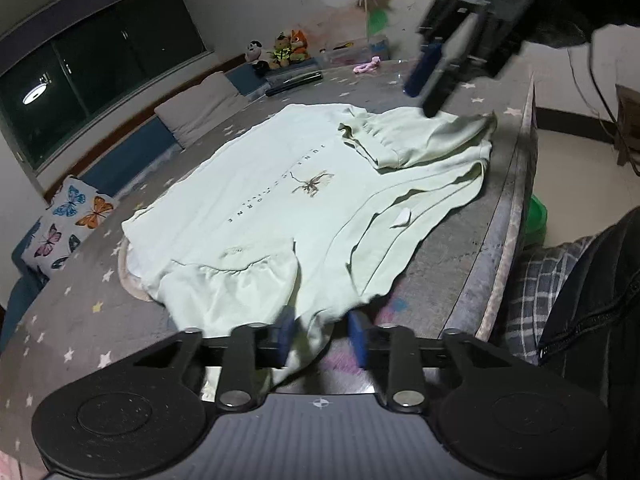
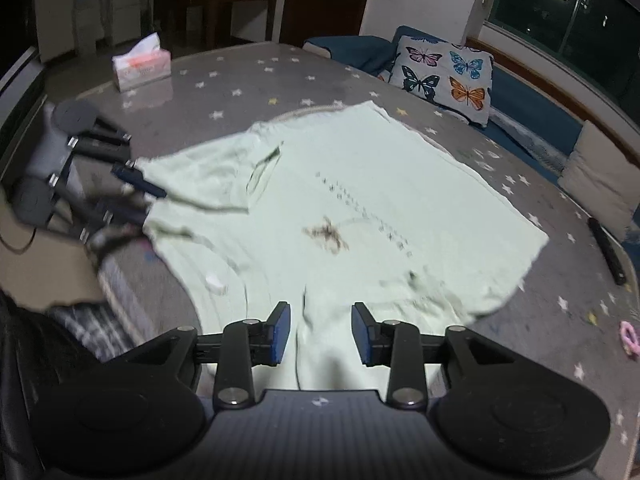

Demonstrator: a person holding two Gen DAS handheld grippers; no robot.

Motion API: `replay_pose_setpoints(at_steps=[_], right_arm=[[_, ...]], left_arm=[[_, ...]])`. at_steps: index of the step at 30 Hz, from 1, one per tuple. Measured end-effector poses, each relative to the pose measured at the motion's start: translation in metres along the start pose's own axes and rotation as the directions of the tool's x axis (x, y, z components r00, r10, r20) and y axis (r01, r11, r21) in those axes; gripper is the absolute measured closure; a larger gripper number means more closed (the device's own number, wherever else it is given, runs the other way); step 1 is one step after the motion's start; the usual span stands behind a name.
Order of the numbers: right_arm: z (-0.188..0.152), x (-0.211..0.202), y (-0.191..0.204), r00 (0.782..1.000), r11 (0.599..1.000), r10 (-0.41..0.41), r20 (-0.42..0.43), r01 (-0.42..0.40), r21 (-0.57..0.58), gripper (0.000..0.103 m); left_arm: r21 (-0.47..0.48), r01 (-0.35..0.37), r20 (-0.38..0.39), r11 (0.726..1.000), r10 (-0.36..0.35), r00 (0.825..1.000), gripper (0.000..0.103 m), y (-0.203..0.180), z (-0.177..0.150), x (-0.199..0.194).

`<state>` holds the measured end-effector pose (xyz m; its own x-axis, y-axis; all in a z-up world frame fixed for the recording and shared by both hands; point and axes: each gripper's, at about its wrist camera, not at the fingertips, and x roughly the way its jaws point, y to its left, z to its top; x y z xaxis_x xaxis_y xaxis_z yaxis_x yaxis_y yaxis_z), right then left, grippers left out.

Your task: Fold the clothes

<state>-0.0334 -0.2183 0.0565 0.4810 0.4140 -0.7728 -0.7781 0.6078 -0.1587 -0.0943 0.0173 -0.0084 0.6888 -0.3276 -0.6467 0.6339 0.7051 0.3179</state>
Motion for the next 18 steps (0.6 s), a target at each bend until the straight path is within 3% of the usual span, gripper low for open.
replay_pose_setpoints(at_steps=[8, 10, 18], right_arm=[[-0.037, -0.007, 0.029, 1.000, 0.996, -0.013, -0.027, 0.011, -0.084, 0.057], [-0.043, -0.002, 0.035, 0.999, 0.993, -0.030, -0.030, 0.026, -0.117, 0.048], [-0.054, 0.009, 0.037, 0.999, 0.993, -0.045, -0.004, 0.044, -0.108, 0.049]], left_arm=[[-0.078, -0.015, 0.062, 0.997, 0.019, 0.998, 0.091, 0.017, 0.016, -0.006], [-0.103, -0.017, 0.070, 0.995, 0.024, 0.997, 0.091, 0.024, 0.023, -0.005], [-0.164, -0.016, 0.075, 0.986, 0.029, 0.997, 0.092, 0.042, 0.037, 0.000]])
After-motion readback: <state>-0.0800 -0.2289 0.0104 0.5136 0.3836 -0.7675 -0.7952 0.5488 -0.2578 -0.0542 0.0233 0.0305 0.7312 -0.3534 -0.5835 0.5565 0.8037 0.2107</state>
